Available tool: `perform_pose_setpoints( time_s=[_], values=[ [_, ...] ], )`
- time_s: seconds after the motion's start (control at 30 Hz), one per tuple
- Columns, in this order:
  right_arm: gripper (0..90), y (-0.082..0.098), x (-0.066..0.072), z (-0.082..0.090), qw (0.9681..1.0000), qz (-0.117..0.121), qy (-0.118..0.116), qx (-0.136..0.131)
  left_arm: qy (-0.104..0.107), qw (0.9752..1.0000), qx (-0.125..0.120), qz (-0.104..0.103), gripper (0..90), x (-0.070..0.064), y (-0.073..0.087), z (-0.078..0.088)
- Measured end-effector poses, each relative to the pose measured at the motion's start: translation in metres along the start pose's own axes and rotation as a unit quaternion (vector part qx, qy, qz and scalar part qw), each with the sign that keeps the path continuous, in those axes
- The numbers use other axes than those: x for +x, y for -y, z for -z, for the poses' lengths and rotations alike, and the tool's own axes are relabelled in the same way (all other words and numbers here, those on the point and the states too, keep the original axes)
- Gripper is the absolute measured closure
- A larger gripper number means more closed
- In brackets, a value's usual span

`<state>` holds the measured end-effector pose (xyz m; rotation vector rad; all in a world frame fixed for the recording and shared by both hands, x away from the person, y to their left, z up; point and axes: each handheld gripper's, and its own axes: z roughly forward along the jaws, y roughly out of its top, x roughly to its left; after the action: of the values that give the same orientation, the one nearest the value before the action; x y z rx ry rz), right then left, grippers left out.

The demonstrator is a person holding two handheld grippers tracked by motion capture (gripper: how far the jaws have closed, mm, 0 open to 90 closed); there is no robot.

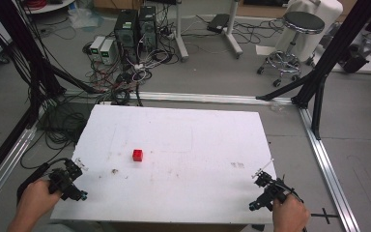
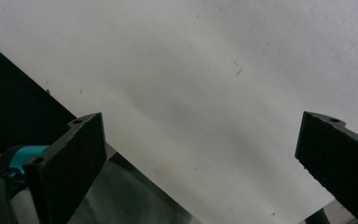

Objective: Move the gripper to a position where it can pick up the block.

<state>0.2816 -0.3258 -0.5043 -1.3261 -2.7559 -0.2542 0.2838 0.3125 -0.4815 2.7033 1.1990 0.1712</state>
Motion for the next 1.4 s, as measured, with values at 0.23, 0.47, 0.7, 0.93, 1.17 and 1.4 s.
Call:
perform_pose_setpoints(
  time_s=[0.23,0.47,0.7,0.93,1.17,1.4],
  values=[
    [1.2,0.000,0.000,0.000,1.0000,0.002,0.000,0.003,0.001,1.0000,0.001,-0.002,22.9,-0.001,-0.001,-0.001],
    [1.1,-0.001,0.000,-0.001,1.0000,0.003,-0.004,0.001,-0.001,1.0000,0.001,-0.003,22.9,-0.001,0.000,-0.001],
    [1.1,0.000,0.000,0.000,1.0000,0.004,-0.001,0.000,0.002,1.0000,0.001,-0.002,22.9,-0.001,0.000,-0.001],
    [1.1,-0.001,0.002,-0.001,1.0000,0.007,-0.003,0.002,0.001,1.0000,0.007,-0.006,22.9,-0.001,0.000,-0.002],
    [1.1,-0.002,0.004,-0.002,1.0000,0.008,-0.002,0.000,-0.005,0.9998,0.004,-0.020,23.0,-0.002,-0.005,0.000],
    [1.2,-0.002,0.003,-0.003,1.0000,0.007,-0.004,-0.001,-0.004,0.9987,0.001,-0.051,23.0,0.003,-0.014,0.002]
  ],
)
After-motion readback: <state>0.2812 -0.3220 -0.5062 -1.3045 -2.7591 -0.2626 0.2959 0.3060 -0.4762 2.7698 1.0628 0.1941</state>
